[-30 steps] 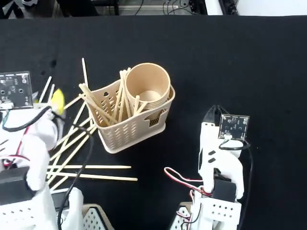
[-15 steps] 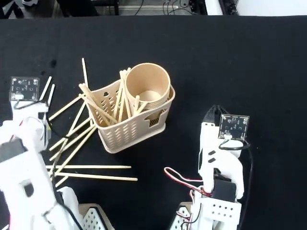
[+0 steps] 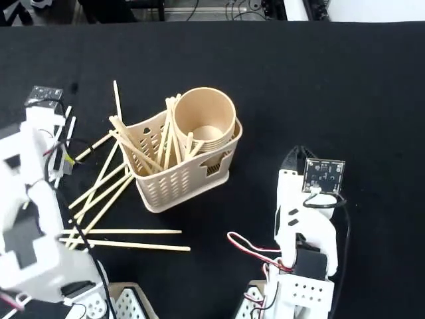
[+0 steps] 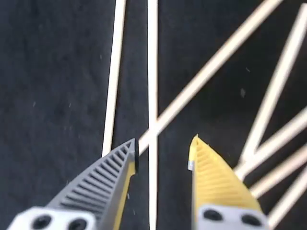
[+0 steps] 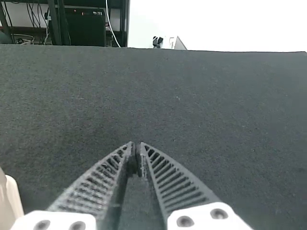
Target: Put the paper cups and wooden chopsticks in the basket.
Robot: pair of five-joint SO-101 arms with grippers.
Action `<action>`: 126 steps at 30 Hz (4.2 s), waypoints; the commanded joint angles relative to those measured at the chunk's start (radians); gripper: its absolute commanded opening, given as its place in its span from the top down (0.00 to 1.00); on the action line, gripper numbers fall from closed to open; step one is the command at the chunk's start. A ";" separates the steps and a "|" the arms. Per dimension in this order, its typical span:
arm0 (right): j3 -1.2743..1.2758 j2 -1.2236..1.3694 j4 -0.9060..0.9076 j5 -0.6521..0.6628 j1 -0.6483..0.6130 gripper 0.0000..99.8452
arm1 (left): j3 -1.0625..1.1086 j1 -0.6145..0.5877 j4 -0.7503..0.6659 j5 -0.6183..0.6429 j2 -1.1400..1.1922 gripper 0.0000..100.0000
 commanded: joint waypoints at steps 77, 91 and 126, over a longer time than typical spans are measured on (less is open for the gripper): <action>-0.010 -0.045 0.002 0.008 -0.011 0.99 | 0.575 0.529 -0.500 0.913 -1.800 0.97; -0.010 -0.045 0.002 0.008 -0.009 0.99 | 0.903 0.704 -0.588 0.795 -1.772 0.97; -0.010 -0.045 -0.002 0.008 -0.009 0.99 | -0.148 0.139 0.278 0.241 -0.106 0.80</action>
